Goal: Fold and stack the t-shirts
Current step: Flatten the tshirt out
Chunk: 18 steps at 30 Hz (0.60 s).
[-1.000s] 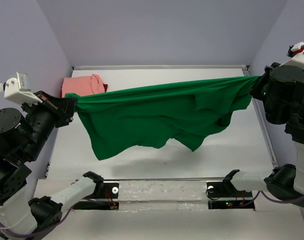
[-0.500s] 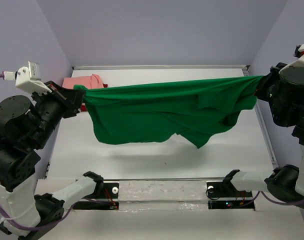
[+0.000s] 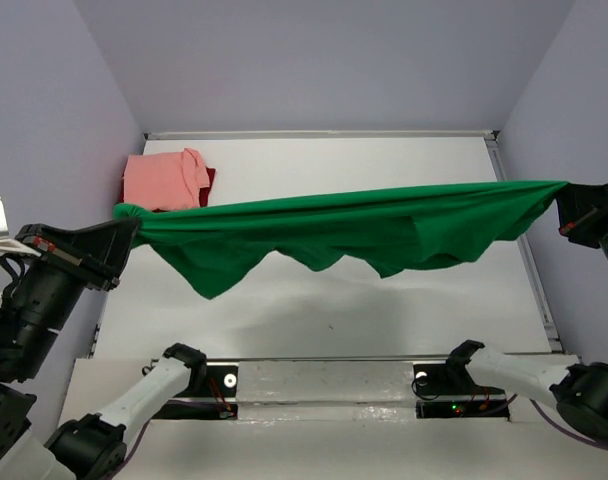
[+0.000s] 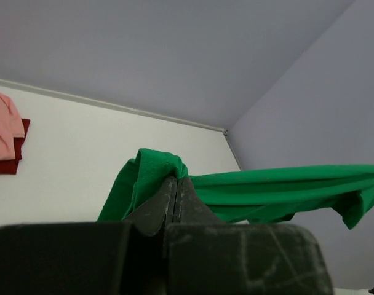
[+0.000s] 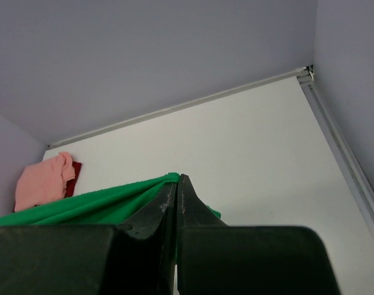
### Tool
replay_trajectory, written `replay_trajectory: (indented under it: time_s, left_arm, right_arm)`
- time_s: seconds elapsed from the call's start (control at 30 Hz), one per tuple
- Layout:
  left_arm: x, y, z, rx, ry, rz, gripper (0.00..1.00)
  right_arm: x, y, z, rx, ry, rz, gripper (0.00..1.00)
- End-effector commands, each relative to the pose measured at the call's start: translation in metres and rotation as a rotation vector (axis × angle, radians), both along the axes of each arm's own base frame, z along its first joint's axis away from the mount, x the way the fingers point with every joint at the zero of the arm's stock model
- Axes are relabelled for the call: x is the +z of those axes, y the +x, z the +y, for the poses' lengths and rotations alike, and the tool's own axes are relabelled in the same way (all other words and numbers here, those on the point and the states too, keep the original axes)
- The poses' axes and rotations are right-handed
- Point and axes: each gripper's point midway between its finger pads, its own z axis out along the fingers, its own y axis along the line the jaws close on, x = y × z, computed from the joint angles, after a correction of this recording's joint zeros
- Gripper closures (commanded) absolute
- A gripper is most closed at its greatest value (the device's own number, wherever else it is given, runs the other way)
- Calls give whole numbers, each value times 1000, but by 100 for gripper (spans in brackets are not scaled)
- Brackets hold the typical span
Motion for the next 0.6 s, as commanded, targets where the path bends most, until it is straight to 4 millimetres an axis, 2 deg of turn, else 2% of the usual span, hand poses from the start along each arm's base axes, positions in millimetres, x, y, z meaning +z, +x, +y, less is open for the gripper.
replay_trajectory:
  time_s: [0.0,0.07,0.17,0.2,0.3,0.37,0.43,0.57]
  left_arm:
    - [-14,36,12,142,64,41,100]
    - [-16,50,10,154,77,52,100]
    - [-13,60,9,165,103,57,100]
    - [-10,58,10,167,105,52,100]
    - [-10,51,13,167,105,46,100]
    - [-21,51,13,167,109,73,100]
    - [-37,56,9,158,117,117,100]
    - [-44,66,9,175,137,138,100]
  right_arm:
    - [-36,16,-8,-111,-174,156,100]
    - [-33,31,8,-78,-177,149,100]
    - [-36,46,22,-55,-200,162,100]
    - [-38,48,25,-46,-206,172,100]
    - [-46,49,25,-49,-217,188,100]
    - [-46,46,25,-39,-204,180,100]
    - [-50,44,25,-38,-201,191,100]
    - [-56,52,26,-63,-233,216,100]
